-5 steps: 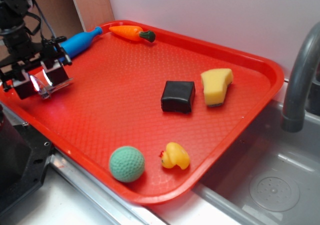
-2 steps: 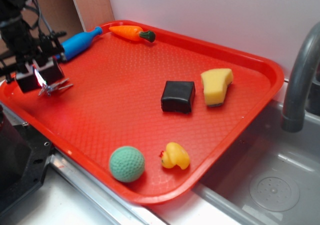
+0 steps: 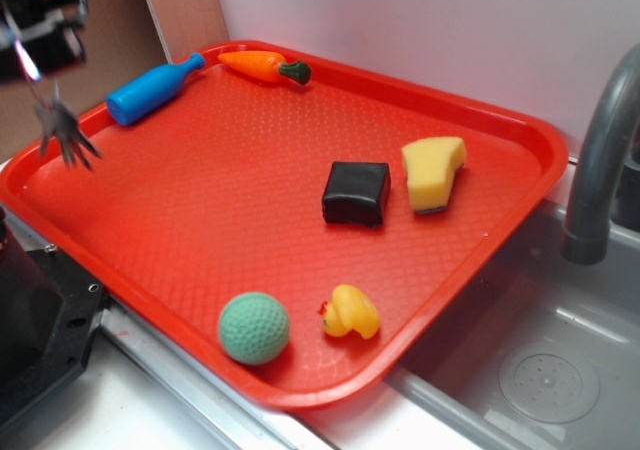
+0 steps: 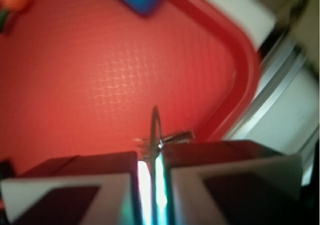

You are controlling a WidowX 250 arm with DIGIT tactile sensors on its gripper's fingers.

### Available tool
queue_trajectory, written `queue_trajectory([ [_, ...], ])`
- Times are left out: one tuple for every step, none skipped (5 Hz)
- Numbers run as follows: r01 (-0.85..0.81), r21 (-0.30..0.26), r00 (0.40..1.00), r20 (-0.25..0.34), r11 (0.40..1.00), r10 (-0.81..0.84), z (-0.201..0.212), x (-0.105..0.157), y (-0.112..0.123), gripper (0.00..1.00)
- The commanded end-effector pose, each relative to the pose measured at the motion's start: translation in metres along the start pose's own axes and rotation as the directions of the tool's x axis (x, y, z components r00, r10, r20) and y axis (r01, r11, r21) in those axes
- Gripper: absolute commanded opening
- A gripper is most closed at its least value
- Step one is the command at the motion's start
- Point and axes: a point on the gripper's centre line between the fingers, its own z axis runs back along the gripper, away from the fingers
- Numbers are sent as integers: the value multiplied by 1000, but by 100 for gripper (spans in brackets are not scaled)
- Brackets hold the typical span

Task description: Grab the silver keys.

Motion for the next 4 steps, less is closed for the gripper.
queue_trajectory([
  [488,69,871,28,870,-490,81,-15,-44,0],
  [635,41,764,110,771,-635,92,-26,-53,0],
  [669,68,732,108,740,-672,91,-31,-57,0],
  [660,80,742,93,747,-664,81,-27,-58,0],
])
